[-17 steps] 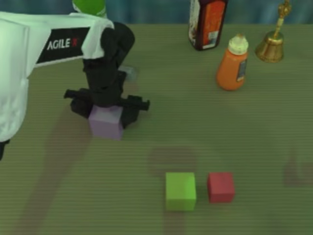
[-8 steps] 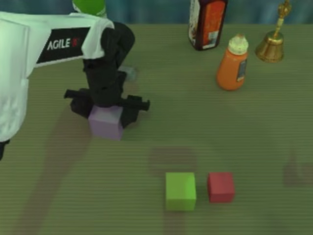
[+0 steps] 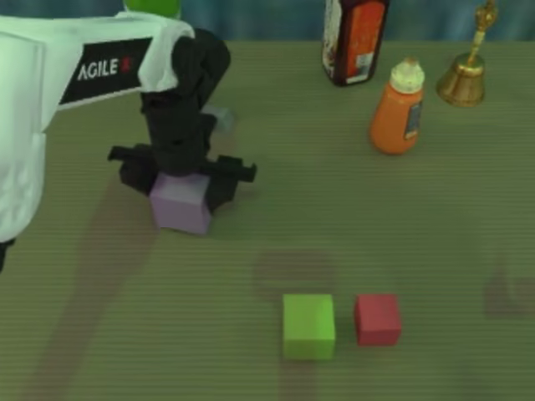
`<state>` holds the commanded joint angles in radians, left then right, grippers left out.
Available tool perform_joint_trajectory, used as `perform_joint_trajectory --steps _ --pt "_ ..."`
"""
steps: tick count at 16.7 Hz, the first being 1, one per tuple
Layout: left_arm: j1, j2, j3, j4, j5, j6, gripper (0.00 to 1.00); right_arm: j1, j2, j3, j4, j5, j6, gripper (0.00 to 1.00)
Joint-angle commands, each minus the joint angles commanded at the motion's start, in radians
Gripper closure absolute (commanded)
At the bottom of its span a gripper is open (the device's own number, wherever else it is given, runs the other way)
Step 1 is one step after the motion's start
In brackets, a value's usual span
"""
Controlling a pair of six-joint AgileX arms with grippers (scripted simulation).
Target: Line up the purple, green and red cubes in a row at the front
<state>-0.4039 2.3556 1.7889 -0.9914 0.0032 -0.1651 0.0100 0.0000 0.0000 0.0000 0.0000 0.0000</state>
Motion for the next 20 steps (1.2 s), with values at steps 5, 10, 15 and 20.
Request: perform_joint_trajectory --steps 5,10,15,20 --pt "0.015 -0.055 0.106 -0.172 -0.001 -0.002 1.00 0.000 0.000 0.000 0.000 0.000 0.000 0.00" --pt "0.011 -0.062 0.116 -0.186 -0.001 0.000 1.00 0.000 0.000 0.000 0.000 0.000 0.000 0.00" --pt "-0.042 -0.163 0.001 -0.153 -0.003 -0.096 1.00 0.000 0.000 0.000 0.000 0.000 0.000 0.00" --pt "-0.165 -0.383 -0.323 -0.088 -0.006 -0.324 1.00 0.000 0.000 0.000 0.000 0.000 0.000 0.00"
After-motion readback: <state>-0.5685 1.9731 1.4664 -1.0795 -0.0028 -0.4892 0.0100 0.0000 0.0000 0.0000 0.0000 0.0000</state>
